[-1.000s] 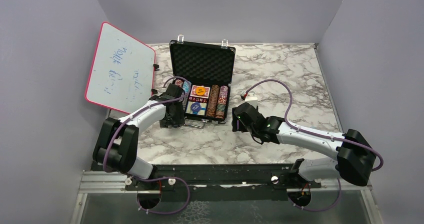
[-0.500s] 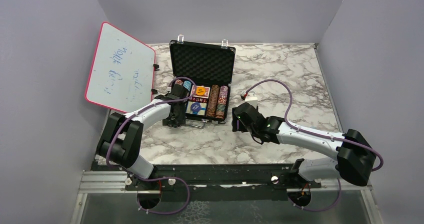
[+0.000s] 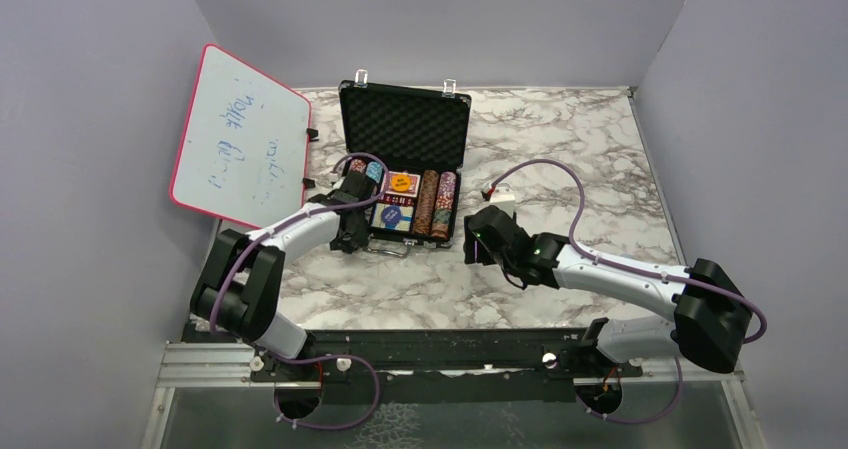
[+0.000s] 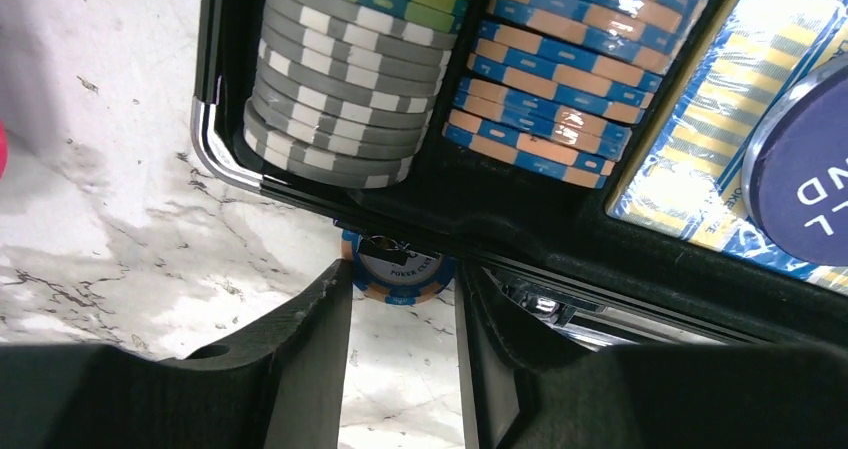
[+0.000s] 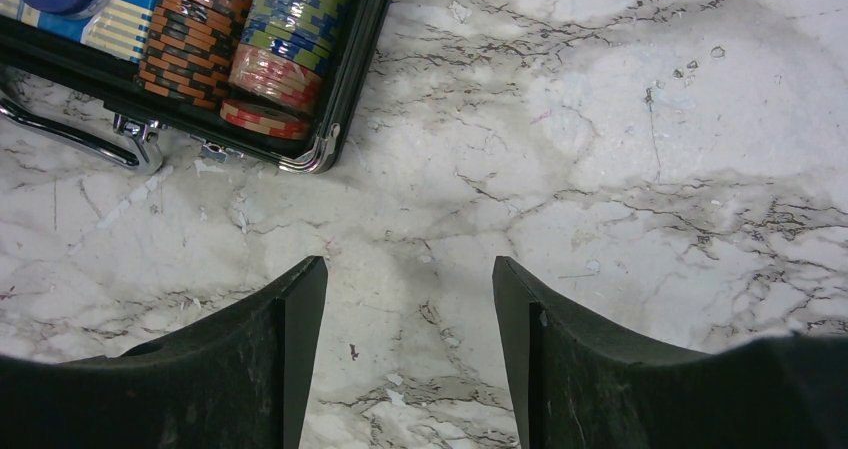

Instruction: Pack up texas hold em set

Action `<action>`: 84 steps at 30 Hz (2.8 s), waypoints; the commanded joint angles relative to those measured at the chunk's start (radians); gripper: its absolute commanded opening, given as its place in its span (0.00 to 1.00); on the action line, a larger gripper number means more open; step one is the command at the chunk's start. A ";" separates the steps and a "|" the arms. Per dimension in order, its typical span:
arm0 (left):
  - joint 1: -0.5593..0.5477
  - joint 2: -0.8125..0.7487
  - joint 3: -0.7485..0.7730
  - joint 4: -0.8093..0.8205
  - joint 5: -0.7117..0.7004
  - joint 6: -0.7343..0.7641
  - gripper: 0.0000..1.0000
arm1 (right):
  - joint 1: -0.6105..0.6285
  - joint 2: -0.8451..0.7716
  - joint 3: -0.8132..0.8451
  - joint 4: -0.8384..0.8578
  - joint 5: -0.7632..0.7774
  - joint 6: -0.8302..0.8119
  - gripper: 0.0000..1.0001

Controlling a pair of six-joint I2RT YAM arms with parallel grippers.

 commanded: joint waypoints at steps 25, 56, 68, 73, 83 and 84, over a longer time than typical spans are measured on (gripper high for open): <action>-0.057 -0.008 -0.007 0.022 -0.145 -0.064 0.64 | -0.002 -0.020 0.001 -0.011 0.037 0.007 0.65; -0.058 -0.068 -0.241 0.137 -0.208 -0.310 0.56 | -0.003 -0.003 0.019 -0.010 0.029 -0.007 0.65; -0.057 -0.031 -0.218 0.126 -0.170 -0.289 0.46 | -0.002 -0.026 0.008 -0.018 0.036 -0.002 0.65; -0.065 -0.076 -0.222 0.045 -0.127 -0.330 0.44 | -0.002 -0.027 0.008 -0.018 0.035 -0.001 0.65; -0.191 -0.162 -0.231 -0.115 0.000 -0.470 0.44 | -0.002 -0.036 0.010 -0.018 0.024 0.003 0.65; -0.203 -0.172 -0.228 -0.123 0.000 -0.476 0.44 | -0.002 -0.037 0.011 -0.020 0.023 0.004 0.65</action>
